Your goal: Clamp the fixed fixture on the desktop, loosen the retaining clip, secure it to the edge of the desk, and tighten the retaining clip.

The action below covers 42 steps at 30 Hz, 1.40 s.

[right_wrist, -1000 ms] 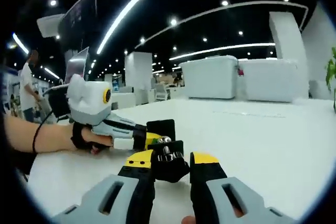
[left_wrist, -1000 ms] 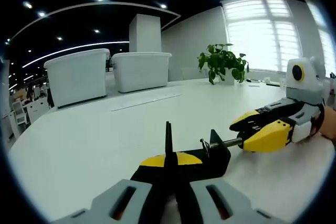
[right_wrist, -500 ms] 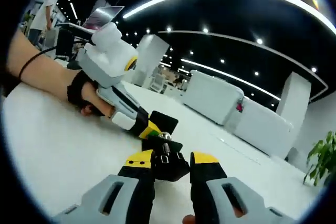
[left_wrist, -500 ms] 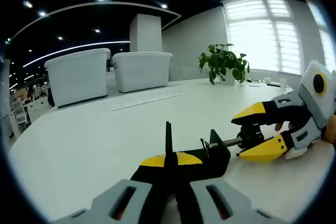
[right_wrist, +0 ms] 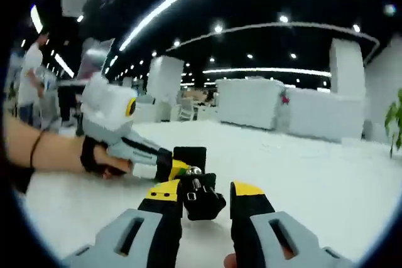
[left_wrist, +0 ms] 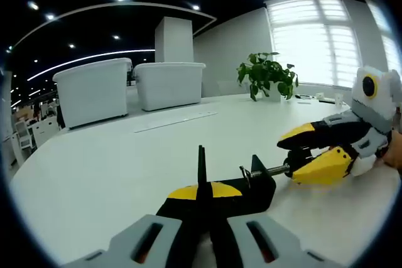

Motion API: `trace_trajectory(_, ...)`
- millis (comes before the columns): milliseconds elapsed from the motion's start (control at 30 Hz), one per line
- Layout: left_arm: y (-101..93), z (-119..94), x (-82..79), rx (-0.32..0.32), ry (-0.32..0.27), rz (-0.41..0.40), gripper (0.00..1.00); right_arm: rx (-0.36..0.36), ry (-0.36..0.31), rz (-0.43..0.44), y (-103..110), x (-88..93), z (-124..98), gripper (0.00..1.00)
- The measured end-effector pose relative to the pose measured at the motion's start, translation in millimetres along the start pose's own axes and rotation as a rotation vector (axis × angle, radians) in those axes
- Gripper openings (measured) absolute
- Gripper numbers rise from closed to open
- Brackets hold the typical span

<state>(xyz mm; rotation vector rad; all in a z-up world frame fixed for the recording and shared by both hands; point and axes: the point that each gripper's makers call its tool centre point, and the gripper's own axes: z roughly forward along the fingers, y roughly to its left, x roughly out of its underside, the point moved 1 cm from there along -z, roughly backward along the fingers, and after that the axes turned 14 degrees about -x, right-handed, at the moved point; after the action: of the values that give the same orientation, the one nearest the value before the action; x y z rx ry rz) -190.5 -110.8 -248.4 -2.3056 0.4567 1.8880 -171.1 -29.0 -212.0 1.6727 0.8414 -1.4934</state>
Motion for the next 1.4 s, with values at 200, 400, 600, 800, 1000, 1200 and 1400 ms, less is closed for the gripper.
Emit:
trace_trajectory(200,-2.0,-1.2,-0.1,0.004,-0.001,0.003,0.05,-0.122,0.011,0.248,23.5,12.2,-2.5,0.27)
trace_trajectory(400,-1.2,0.0,0.0,0.006,-0.001,0.003,0.05,-0.196,-0.071,0.464,21.4,4.6,-7.5,0.29)
trace_trajectory(600,-1.3,-0.1,-0.2,0.007,-0.001,0.003,0.05,-0.116,-0.04,0.564,7.7,19.3,-9.2,0.22)
trace_trajectory(800,-1.5,0.2,-0.6,0.006,0.0,0.003,0.05,-0.127,-0.04,0.566,5.4,18.2,-5.2,0.18)
trace_trajectory(1000,-1.3,0.2,-1.4,0.005,-0.004,0.005,0.05,-0.129,-0.046,0.405,14.9,11.6,-4.9,0.11)
trace_trajectory(1200,-1.2,0.6,-1.5,0.005,-0.003,0.003,0.05,-0.106,-0.051,0.197,22.0,5.5,-6.9,0.09)
trace_trajectory(1400,-1.0,0.4,-0.8,0.004,0.002,-0.002,0.05,-0.115,-0.057,0.2,28.7,6.0,-9.3,0.1)
